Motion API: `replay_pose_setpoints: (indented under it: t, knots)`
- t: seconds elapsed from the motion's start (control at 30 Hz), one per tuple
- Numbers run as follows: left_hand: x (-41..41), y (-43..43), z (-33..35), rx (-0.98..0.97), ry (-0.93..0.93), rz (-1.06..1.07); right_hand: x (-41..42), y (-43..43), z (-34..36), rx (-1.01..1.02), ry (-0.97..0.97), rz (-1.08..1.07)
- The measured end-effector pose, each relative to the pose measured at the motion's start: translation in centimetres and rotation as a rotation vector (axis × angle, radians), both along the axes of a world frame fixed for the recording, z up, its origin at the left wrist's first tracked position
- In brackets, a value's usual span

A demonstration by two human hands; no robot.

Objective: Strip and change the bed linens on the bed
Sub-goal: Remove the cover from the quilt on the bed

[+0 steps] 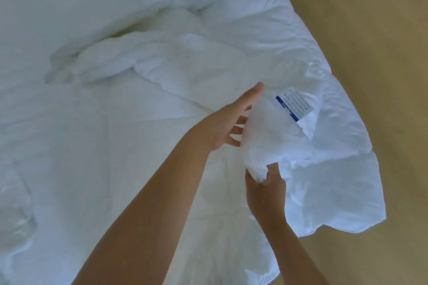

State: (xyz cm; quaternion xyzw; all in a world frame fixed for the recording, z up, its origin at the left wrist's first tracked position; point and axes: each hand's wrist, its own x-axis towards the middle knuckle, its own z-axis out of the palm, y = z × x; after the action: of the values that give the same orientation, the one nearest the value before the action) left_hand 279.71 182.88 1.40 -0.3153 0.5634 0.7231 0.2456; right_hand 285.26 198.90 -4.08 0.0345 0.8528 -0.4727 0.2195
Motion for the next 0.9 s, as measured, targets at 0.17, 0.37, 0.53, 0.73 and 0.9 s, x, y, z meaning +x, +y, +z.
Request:
replay_pose_setpoints:
  t: [0.17, 0.37, 0.53, 0.73, 0.9]
  knots:
    - [6.4, -6.5, 2.5, -0.425, 0.094, 0.080, 5.9, -8.6, 1.5, 0.040, 0.246, 0.434]
    - [32.8, -20.6, 0.2, -0.508, -0.042, 0.824, 20.3, -21.4, 2.6, -0.014, 0.342, 1.209]
    - [51.1, -24.4, -8.4, -0.418, -0.364, 0.739, 34.9, -28.8, -3.5, 0.518, 0.318, 1.668]
    - [55.3, -27.0, -13.4, -0.365, -0.424, 0.519, 40.1, -29.8, -6.1, 0.671, 0.127, 1.854]
    - [56.1, -28.6, -14.4, -0.448, -0.457, 0.345, 40.5, -31.2, -6.5, 0.628, 0.095, 1.892]
